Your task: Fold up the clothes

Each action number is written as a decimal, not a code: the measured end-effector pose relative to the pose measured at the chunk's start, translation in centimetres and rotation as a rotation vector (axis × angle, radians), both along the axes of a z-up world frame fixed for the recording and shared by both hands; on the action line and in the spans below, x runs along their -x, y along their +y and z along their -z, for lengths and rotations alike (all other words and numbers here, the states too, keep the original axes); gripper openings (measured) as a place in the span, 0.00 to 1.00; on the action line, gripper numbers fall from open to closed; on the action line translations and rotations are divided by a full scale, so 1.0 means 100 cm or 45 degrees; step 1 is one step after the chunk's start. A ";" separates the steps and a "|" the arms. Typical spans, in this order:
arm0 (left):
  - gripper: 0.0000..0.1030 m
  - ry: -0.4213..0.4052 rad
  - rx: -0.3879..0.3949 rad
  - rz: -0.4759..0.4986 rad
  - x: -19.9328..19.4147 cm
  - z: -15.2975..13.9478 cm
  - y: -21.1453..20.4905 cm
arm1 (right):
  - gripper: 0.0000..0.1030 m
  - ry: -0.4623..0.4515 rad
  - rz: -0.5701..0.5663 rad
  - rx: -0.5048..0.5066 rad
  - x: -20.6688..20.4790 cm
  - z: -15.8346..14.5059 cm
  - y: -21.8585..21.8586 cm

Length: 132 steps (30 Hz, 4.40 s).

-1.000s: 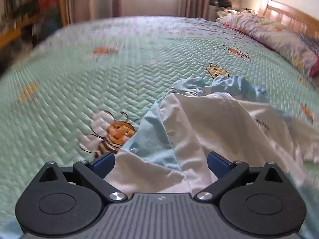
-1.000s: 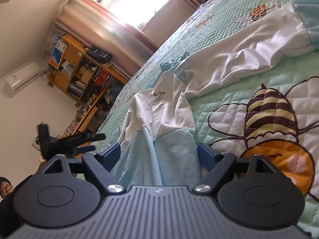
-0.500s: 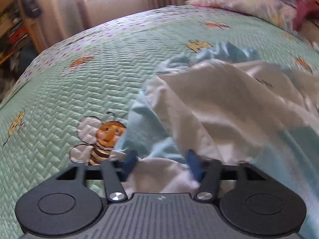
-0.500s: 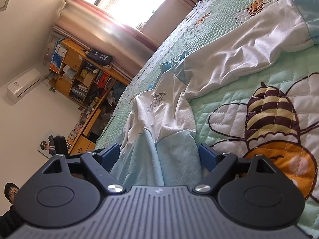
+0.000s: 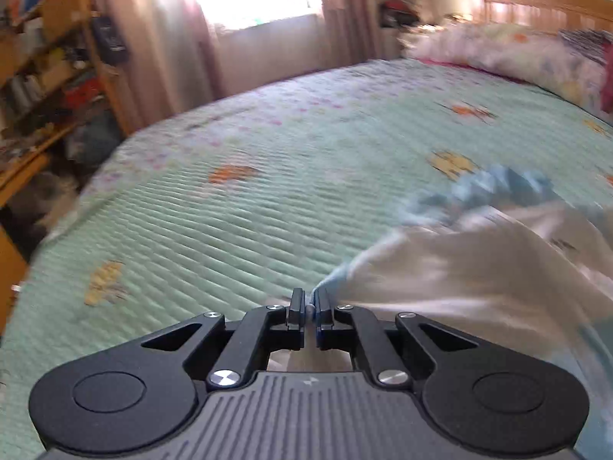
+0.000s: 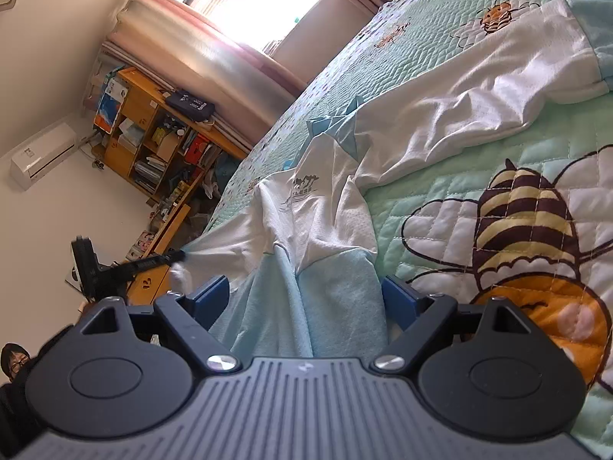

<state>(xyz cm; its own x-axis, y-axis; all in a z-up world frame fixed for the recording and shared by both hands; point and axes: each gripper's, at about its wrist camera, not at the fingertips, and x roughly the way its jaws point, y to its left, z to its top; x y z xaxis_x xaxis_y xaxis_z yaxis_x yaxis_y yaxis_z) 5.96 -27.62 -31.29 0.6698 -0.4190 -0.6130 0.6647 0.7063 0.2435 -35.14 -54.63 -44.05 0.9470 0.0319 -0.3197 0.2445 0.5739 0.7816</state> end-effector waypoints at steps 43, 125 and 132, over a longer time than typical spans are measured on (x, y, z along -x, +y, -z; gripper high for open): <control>0.07 0.198 0.041 -0.093 -0.061 0.028 0.043 | 0.86 0.039 -0.011 0.116 -0.005 -0.002 0.014; 0.81 0.489 0.343 0.210 0.247 0.055 0.067 | 0.86 0.307 -0.110 0.252 -0.213 -0.076 -0.111; 0.85 0.539 0.367 0.257 0.235 0.067 0.055 | 0.86 0.353 -0.071 0.109 -0.271 -0.019 -0.137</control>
<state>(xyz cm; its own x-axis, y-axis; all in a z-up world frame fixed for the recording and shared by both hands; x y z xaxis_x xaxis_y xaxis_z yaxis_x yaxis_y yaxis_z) -17.55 -22.17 -37.97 0.2787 -0.7043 -0.6529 0.7918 0.5533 -0.2589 -8.03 -68.32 -42.11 0.8207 0.0429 -0.5697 0.4084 0.6534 0.6374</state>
